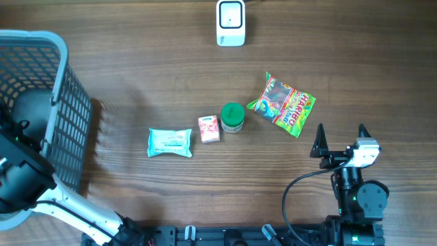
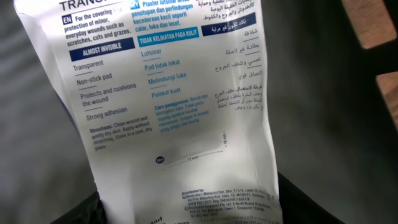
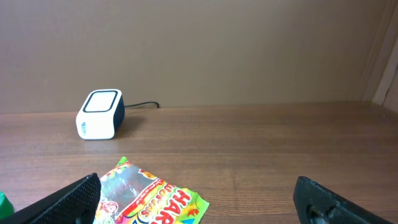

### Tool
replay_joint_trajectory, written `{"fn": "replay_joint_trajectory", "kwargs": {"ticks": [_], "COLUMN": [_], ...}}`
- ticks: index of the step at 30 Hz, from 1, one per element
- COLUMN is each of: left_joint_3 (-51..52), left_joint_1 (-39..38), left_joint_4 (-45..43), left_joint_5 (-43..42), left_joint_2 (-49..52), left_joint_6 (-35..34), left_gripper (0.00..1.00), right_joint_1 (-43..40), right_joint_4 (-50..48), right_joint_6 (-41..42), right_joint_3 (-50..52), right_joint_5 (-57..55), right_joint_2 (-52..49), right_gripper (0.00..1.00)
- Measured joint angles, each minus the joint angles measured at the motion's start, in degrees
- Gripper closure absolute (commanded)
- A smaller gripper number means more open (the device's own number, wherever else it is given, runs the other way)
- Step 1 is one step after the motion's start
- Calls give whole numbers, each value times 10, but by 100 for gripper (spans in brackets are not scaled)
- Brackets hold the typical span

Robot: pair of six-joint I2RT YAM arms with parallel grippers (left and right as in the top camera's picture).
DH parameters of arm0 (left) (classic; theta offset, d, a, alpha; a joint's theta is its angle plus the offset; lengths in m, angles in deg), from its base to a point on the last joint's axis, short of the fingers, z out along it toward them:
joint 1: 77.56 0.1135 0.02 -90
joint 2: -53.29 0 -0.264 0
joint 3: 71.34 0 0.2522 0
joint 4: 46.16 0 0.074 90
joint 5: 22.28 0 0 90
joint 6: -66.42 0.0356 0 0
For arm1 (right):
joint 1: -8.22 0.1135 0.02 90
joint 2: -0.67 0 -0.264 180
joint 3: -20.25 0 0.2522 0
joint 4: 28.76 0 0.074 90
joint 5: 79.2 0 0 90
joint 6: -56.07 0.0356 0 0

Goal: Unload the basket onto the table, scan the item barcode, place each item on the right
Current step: 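Grasp the white plaster box in the basket with the left gripper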

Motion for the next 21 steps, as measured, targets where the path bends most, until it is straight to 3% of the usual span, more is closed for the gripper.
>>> {"fn": "replay_joint_trajectory", "kwargs": {"ticks": [4, 10, 21], "left_joint_3": [0, -31, -67], "left_joint_1": [2, 2, 1], "left_joint_4": [6, 7, -52], "left_joint_5": [-17, -122, -385], "left_joint_2": [-6, -66, -400], "left_joint_6": [27, 109, 171], "left_gripper": [43, 44, 44], "right_joint_1": [0, 0, 0], "right_joint_4": [0, 0, 0], "right_joint_6": [0, 0, 0], "right_joint_3": [0, 0, 0], "right_joint_5": [0, 0, 0], "right_joint_2": [0, 0, 0], "right_gripper": [0, 0, 0]}}
